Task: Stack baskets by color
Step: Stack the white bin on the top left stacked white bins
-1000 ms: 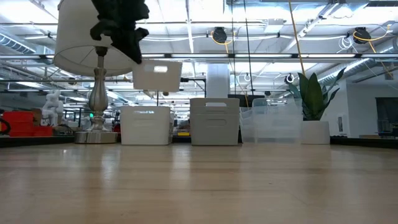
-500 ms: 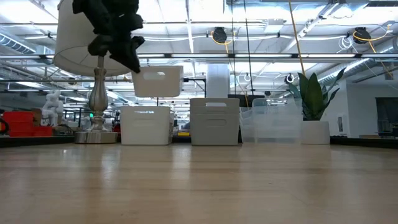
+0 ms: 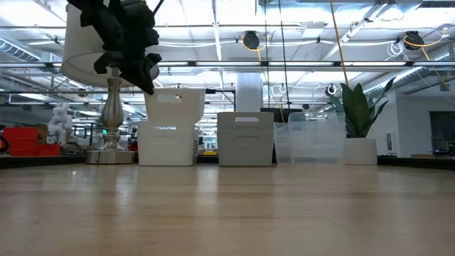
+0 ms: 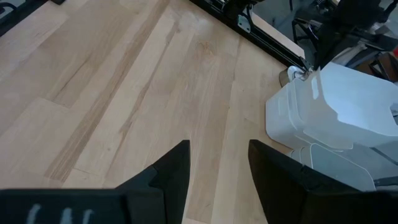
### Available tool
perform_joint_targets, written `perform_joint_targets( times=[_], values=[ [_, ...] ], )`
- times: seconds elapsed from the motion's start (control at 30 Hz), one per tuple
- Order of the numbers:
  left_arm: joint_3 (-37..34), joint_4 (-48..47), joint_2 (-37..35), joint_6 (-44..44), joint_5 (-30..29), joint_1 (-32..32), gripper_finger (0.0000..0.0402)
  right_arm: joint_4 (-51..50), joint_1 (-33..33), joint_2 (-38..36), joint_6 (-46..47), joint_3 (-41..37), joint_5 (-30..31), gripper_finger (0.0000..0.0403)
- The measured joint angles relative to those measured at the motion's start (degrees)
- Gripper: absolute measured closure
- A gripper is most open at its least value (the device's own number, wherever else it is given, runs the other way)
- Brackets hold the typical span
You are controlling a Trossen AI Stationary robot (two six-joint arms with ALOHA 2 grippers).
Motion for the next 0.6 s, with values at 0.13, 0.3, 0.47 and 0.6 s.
perform_joint_targets(
  times=[0.13, 0.3, 0.47, 0.6],
  values=[
    [-0.3, -0.2, 0.0, -0.1, 0.0, 0.8, 0.0399, 0.0, 0.0, 0.0, 0.0, 0.0, 0.0, 0.0247],
    [-0.3, -0.2, 0.0, -0.1, 1.3, 1.5, 0.0399, 0.0, 0.0, 0.0, -0.2, 0.0, 0.0, 0.0247],
    [-0.3, -0.2, 0.0, -0.3, 3.7, 2.4, 0.0399, 0.0, 0.0, 0.0, -0.1, 0.0, 0.0, 0.0247],
    [-0.3, -0.3, 0.0, -1.0, 4.7, 3.1, 0.0399, 0.0, 0.0, 0.0, 0.0, 0.0, 0.0, 0.0247]
  ],
)
